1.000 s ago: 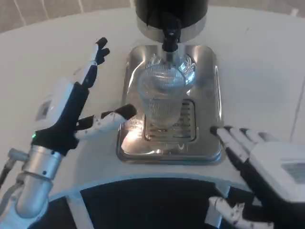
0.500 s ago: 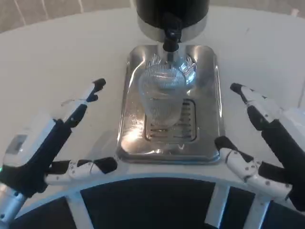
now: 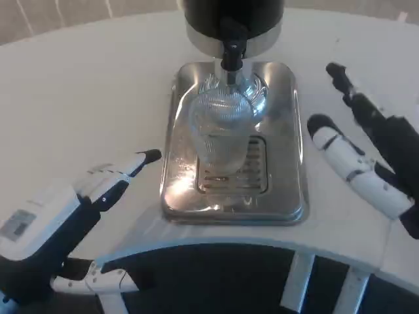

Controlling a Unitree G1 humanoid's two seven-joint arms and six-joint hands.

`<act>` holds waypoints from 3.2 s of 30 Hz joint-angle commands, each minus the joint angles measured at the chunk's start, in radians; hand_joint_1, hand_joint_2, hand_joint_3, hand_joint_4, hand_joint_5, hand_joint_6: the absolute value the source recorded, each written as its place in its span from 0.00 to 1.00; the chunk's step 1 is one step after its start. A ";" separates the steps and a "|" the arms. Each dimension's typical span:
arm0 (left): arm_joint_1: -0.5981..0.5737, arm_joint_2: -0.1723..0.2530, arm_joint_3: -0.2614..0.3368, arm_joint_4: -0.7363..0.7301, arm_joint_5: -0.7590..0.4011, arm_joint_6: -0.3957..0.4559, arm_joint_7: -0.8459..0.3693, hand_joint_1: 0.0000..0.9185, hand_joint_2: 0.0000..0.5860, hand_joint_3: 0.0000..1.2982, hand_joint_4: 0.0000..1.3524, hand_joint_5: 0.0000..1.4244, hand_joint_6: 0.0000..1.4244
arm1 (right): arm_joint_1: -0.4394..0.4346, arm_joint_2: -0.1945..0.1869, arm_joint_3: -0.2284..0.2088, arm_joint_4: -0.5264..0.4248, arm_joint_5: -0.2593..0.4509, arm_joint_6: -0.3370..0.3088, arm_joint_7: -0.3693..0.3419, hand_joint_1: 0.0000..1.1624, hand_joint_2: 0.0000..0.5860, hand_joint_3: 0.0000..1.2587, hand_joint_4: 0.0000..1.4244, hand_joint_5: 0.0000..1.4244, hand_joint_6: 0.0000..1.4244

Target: Grasp the cup under the faucet to collect the drink, then remove the cup.

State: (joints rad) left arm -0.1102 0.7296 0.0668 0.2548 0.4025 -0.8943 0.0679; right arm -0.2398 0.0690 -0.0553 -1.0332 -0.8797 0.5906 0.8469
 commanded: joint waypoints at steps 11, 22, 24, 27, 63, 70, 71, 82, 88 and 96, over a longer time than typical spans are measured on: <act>0.064 0.017 0.053 -0.024 -0.012 -0.031 -0.042 0.10 0.11 0.08 0.06 0.10 0.12 | -0.229 -0.113 0.034 0.129 0.156 0.198 -0.090 0.08 0.81 0.00 0.00 0.00 0.01; 0.080 0.017 0.075 -0.021 -0.030 -0.022 -0.060 0.09 0.12 0.08 0.06 0.10 0.12 | -0.336 -0.188 0.072 0.259 0.325 0.242 -0.200 0.05 0.79 0.00 0.00 0.00 0.01; 0.080 0.016 0.079 -0.019 -0.033 -0.021 -0.064 0.09 0.12 0.08 0.06 0.10 0.12 | -0.350 -0.198 0.082 0.272 0.350 0.250 -0.221 0.05 0.79 0.00 0.00 0.00 0.01; 0.077 0.018 0.084 -0.008 -0.041 -0.018 -0.071 0.09 0.12 0.08 0.06 0.10 0.12 | -0.383 -0.209 0.103 0.293 0.383 0.260 -0.248 0.05 0.79 0.00 0.00 0.00 0.02; 0.059 -0.003 0.079 -0.010 -0.043 0.034 -0.082 0.09 0.12 0.10 0.07 0.11 0.12 | -0.549 -0.433 0.269 0.403 0.622 0.277 -0.325 0.00 0.78 0.00 0.00 0.00 0.01; 0.063 0.002 0.083 -0.007 -0.048 0.032 -0.083 0.09 0.12 0.10 0.07 0.11 0.12 | -0.559 -0.461 0.317 0.407 0.620 0.267 -0.323 0.00 0.76 0.00 0.00 0.00 0.00; 0.065 0.004 0.085 -0.006 -0.050 0.031 -0.084 0.09 0.12 0.10 0.07 0.11 0.12 | -0.561 -0.463 0.323 0.408 0.619 0.265 -0.324 0.00 0.76 0.00 0.00 0.00 0.00; 0.083 0.015 0.104 0.005 -0.071 0.020 -0.085 0.09 0.12 0.10 0.07 0.11 0.12 | -0.594 -0.497 0.426 0.403 0.557 0.228 -0.317 0.00 0.76 0.00 0.00 0.00 0.00; 0.091 0.016 0.113 0.006 -0.085 0.016 -0.092 0.09 0.12 0.10 0.07 0.11 0.12 | -0.614 -0.517 0.480 0.382 0.509 0.221 -0.303 0.00 0.76 0.00 0.00 0.00 0.00; 0.093 -0.006 0.120 -0.011 -0.165 0.065 -0.131 0.10 0.11 0.08 0.06 0.11 0.12 | -0.595 -0.520 0.482 0.341 0.475 0.235 -0.286 0.00 0.76 0.00 0.00 0.00 0.00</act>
State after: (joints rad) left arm -0.0307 0.7329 0.1770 0.2546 0.2832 -0.8640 -0.0373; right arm -0.8479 -0.4576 0.3978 -0.6497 -0.4269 0.8394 0.5150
